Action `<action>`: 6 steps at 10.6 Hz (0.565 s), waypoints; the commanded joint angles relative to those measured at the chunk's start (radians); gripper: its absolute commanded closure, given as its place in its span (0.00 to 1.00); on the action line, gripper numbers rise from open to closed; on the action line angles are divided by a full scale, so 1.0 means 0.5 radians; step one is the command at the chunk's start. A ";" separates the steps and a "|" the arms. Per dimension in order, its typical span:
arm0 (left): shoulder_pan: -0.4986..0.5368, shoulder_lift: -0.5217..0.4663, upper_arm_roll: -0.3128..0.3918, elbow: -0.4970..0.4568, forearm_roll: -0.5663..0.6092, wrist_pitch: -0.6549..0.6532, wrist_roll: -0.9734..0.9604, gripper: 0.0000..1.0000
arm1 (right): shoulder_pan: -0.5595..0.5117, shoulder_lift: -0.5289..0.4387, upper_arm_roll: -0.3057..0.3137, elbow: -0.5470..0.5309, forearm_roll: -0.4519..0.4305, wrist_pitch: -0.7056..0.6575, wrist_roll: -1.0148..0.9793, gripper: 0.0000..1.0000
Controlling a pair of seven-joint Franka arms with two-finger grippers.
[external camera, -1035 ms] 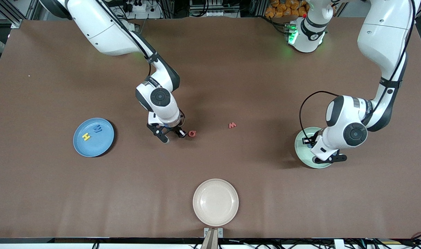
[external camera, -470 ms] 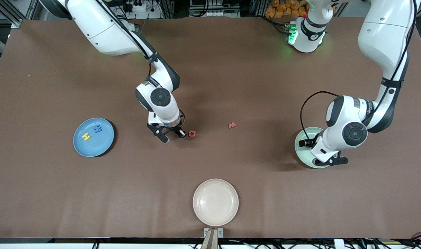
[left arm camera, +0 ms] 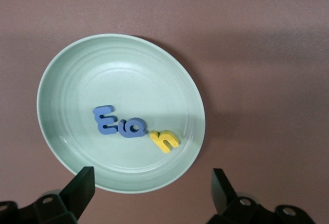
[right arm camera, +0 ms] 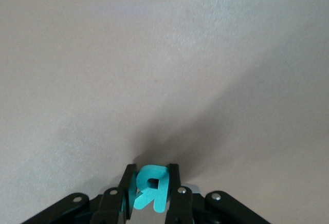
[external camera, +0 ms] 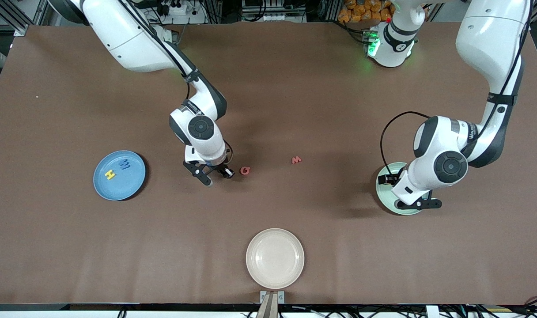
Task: Sort uppercase to blue plate, lowercase to green plate
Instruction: 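Place the h on the green plate while the right gripper lifts the R, then lower the R onto the blue plate while the left gripper returns to letters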
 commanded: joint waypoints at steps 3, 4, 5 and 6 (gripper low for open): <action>-0.003 -0.071 -0.179 0.062 0.022 -0.155 -0.007 0.00 | -0.132 -0.038 0.022 0.035 -0.011 -0.134 -0.411 0.82; -0.006 -0.071 -0.259 0.071 0.031 -0.155 -0.047 0.00 | -0.169 -0.050 0.025 0.026 -0.011 -0.137 -0.491 0.82; -0.021 -0.068 -0.302 0.086 0.034 -0.155 -0.090 0.00 | -0.224 -0.065 0.043 0.020 -0.008 -0.140 -0.638 0.82; -0.057 -0.062 -0.306 0.095 0.034 -0.152 -0.100 0.00 | -0.297 -0.078 0.068 -0.010 -0.011 -0.141 -0.779 0.82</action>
